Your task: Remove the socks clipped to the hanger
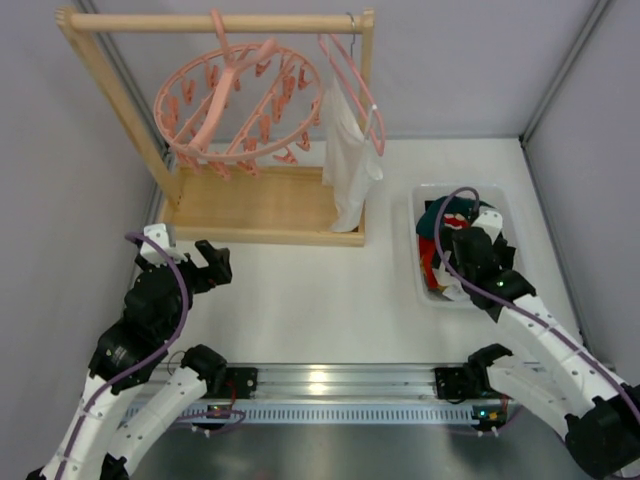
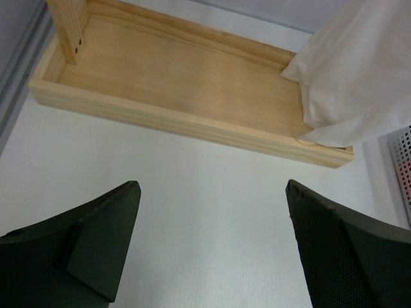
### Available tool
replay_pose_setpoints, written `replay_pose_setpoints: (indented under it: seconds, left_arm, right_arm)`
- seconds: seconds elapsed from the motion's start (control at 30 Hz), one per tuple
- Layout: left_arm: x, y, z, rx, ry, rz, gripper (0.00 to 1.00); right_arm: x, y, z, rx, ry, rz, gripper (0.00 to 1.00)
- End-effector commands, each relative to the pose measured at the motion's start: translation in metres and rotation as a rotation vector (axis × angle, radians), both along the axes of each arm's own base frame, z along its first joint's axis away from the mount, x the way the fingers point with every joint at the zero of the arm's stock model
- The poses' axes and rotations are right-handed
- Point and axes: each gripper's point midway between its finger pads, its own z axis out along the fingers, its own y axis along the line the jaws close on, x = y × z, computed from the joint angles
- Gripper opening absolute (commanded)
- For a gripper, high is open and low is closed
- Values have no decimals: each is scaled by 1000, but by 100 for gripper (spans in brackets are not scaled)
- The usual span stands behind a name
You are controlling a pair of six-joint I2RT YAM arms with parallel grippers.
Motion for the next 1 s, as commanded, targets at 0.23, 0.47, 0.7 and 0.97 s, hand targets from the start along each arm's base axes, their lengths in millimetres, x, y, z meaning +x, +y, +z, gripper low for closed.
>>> replay_pose_setpoints:
  seconds: [0.23,0.47,0.7,0.97]
  left_arm:
    - [8,7,7,-13,-30,64,98]
    - [20,22,-6,74,30,144,98]
    - [30,24,-32,109,59,101,98]
    - [18,23,-13,152,-28,32,98]
  right_arm:
    - [8,7,111,62,-226,74,99]
    - [-8,17,129,68,-269,203,99]
    - [-26,-2,146,-32,-223,196,99]
    - [-50,-24,156,-91,-245,166,99]
